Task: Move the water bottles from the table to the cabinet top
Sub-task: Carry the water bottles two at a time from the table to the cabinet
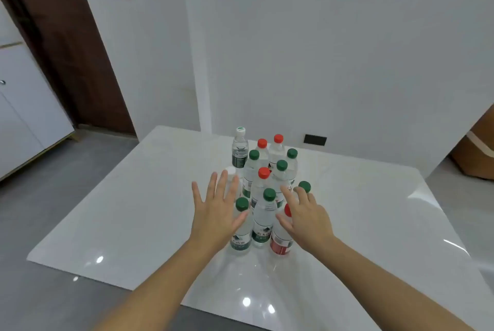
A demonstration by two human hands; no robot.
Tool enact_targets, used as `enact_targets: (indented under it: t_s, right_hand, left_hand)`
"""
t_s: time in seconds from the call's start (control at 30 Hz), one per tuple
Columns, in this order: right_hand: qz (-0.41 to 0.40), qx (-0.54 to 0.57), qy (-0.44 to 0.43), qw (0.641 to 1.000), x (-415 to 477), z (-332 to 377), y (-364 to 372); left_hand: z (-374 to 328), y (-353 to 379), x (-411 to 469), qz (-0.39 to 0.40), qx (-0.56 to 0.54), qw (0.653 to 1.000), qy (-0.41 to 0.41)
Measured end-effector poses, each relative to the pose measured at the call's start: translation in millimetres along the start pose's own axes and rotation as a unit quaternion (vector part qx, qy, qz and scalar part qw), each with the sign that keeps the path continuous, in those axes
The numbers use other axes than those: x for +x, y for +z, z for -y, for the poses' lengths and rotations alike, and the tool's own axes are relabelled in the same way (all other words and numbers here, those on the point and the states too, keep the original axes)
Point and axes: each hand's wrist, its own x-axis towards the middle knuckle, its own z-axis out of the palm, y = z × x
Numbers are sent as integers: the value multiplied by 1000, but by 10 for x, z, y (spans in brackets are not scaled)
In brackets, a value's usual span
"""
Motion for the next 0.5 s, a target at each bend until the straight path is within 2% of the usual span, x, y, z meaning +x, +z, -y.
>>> enact_targets:
  t_s: [0.23,0.3,0.5]
  right_hand:
    - [65,6,36,997,56,-40,111]
    - [62,27,42,997,91,-58,124]
    - [69,137,47,987,62,-5,119]
  left_hand:
    - [-158,156,87,64,-45,997,17]
    - [-202,158,123,104,-87,991,-10]
    - [-202,116,109,111,-199,969,-99]
